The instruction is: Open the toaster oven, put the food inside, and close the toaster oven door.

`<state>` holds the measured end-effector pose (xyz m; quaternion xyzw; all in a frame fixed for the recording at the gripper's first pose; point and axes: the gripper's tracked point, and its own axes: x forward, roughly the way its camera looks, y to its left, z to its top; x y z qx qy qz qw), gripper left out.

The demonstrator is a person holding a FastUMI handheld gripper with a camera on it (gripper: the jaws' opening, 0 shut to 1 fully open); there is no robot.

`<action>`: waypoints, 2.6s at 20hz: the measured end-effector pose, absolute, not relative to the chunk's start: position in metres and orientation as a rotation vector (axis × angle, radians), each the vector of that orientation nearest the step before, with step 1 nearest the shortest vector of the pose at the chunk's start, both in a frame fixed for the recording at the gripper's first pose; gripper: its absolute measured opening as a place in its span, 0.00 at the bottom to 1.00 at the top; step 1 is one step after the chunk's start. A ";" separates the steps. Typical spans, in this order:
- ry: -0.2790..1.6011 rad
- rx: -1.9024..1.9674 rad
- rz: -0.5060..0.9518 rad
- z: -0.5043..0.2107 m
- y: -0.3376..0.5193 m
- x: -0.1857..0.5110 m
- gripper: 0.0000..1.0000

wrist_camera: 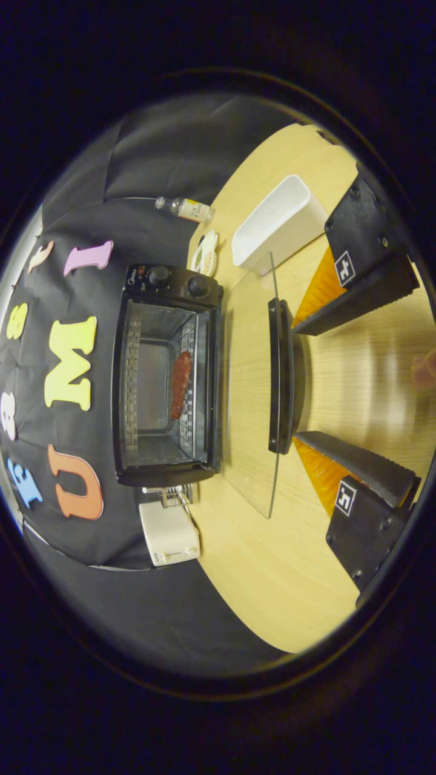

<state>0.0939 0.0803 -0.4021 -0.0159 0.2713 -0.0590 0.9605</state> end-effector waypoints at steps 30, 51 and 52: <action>0.354 -0.021 -0.117 -0.326 0.085 0.130 1.00; 0.215 -0.050 -0.124 -0.225 0.082 0.203 1.00; 0.205 -0.044 -0.118 -0.216 0.080 0.193 1.00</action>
